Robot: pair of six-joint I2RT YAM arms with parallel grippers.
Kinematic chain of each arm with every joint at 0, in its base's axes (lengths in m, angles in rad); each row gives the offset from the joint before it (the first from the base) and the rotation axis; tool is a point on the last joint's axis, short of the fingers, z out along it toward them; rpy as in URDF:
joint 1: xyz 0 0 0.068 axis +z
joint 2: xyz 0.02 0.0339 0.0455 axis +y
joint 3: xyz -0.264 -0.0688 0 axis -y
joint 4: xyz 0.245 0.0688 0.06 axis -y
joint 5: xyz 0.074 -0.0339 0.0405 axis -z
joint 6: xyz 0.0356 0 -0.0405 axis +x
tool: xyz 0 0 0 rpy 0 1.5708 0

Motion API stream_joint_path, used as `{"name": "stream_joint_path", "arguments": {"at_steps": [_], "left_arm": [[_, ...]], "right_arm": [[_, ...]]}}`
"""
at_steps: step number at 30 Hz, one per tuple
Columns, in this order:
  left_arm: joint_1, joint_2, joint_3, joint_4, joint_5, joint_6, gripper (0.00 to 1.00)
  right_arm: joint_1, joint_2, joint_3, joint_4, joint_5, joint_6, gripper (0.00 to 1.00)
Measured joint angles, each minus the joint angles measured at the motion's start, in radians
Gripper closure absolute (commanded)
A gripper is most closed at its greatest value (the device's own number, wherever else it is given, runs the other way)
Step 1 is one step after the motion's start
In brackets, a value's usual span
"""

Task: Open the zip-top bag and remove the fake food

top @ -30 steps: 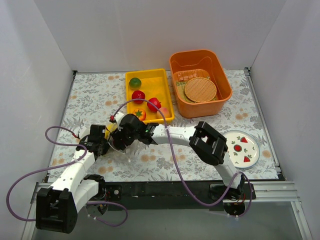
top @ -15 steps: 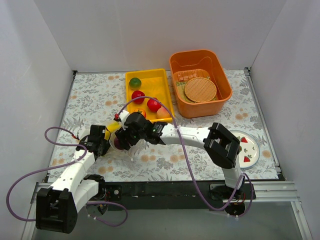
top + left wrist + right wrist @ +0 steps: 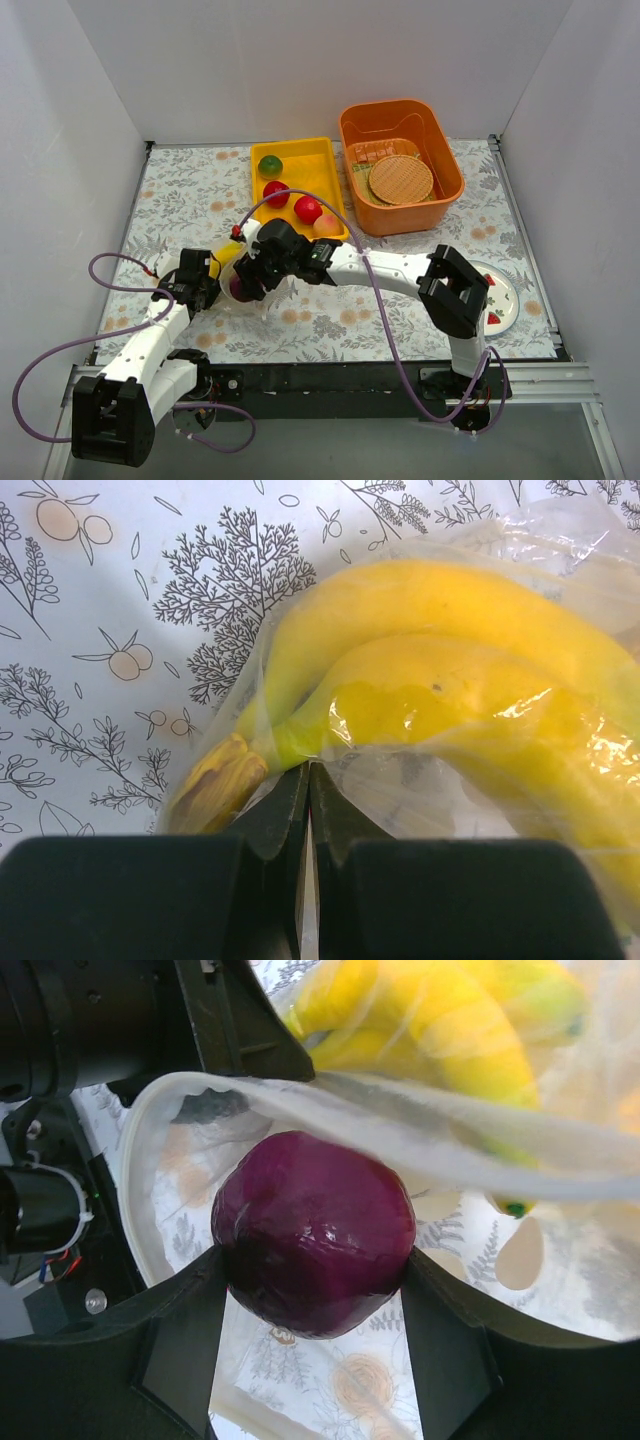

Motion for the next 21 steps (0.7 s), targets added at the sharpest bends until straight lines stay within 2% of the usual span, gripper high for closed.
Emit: {"name": "stream_joint_path", "arguments": {"at_steps": [6,12,21], "left_arm": [[0.000,0.005,0.000,0.000,0.000,0.008,1.00],[0.000,0.014,-0.001,0.002,0.005,0.008,1.00],[0.000,0.014,-0.010,0.013,0.011,0.008,1.00]], "right_arm": [[-0.013,0.033,0.000,0.006,-0.115,-0.001,0.29],[-0.014,0.084,0.001,0.001,-0.150,-0.005,0.18],[-0.007,0.118,0.050,-0.064,-0.100,0.018,0.11]]}}
